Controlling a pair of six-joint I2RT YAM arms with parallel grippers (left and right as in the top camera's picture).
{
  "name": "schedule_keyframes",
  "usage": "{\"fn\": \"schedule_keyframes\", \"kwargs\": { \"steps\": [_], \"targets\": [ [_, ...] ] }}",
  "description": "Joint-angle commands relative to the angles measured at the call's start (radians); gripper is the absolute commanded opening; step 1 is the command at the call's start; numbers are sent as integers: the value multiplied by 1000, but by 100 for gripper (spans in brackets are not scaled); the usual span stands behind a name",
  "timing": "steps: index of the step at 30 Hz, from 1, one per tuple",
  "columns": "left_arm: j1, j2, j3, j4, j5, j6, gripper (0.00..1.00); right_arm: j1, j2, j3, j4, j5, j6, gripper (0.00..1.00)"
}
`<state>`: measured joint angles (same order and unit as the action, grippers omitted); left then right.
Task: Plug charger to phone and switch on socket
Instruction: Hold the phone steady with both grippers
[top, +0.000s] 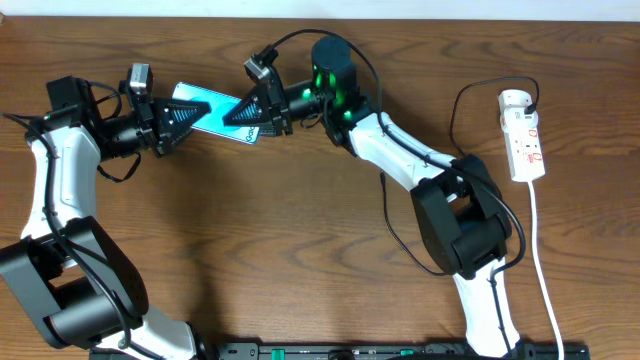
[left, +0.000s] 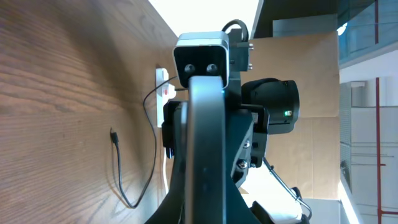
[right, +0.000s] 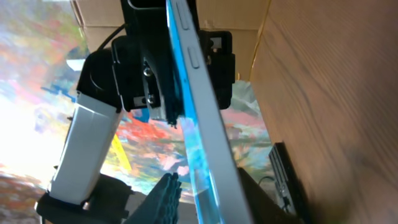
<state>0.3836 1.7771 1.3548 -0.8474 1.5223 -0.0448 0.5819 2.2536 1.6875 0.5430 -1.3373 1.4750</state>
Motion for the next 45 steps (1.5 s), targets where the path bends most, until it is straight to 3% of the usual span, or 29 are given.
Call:
{"fn": "schedule_keyframes", "kwargs": {
  "steps": [1, 8, 22, 26, 34, 42, 45],
  "targets": [
    [-3, -29, 33, 2, 50, 21, 7, 9, 11, -2, 4, 0, 6, 20],
    [-3, -29, 33, 2, 50, 16, 7, 9, 11, -2, 4, 6, 6, 13],
    [-3, -29, 33, 2, 50, 1, 8, 9, 11, -2, 8, 11, 14, 9],
    [-3, -29, 33, 2, 50, 2, 22, 9, 11, -2, 8, 12, 14, 2],
    [-3, -29, 33, 5, 50, 2, 27, 9, 11, -2, 8, 12, 14, 1],
    [-3, -29, 33, 5, 50, 2, 50, 9, 11, -2, 8, 18, 14, 1],
    [-3, -29, 33, 11, 50, 2, 54, 9, 11, -2, 8, 21, 14, 1]
  ]
}}
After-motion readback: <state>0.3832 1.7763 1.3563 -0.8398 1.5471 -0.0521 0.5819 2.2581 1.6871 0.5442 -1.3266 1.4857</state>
